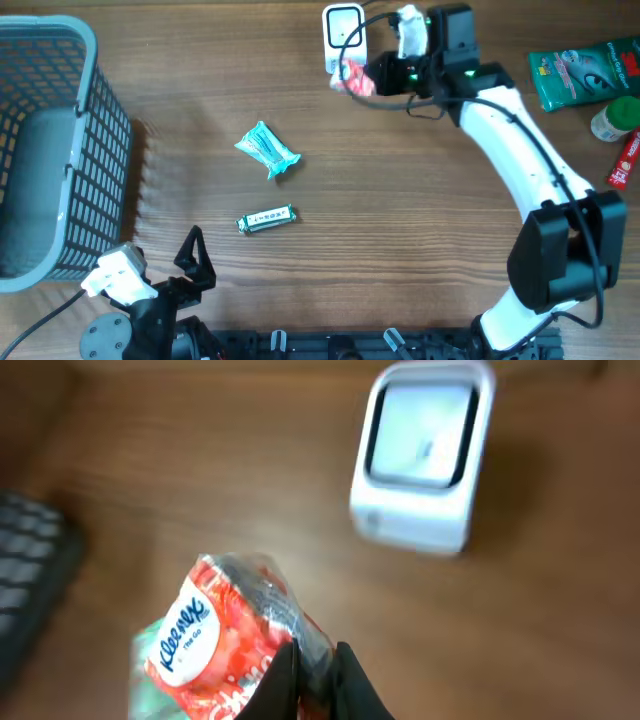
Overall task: Scan the item barcode
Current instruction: 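Carry the Kleenex pack to the scanner and hold it beneath, then carry the Kleenex pack right and drop it near the gloves pack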
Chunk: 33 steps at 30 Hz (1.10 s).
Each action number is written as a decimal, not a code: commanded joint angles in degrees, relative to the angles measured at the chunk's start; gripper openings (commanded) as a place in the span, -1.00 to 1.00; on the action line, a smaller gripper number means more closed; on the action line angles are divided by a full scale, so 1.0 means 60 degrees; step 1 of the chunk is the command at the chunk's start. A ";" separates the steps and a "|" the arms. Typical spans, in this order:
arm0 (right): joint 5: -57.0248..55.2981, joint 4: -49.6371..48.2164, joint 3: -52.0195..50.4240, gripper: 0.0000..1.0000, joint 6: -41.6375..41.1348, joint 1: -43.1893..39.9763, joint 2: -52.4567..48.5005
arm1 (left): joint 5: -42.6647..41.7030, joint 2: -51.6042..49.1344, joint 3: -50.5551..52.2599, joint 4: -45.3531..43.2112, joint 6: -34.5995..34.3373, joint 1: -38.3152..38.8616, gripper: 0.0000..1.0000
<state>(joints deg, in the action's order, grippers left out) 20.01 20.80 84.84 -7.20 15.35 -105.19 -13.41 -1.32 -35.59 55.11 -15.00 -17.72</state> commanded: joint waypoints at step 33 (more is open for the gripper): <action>-1.0233 -0.7668 -0.0117 -0.92 -0.0291 0.1122 -0.3107 | -0.0007 0.0015 0.0022 -0.0018 -0.0076 0.0058 1.00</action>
<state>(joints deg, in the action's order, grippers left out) -31.99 -37.78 83.79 -2.72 22.48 -133.29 -13.41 -1.32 -35.59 55.13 -14.98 -17.72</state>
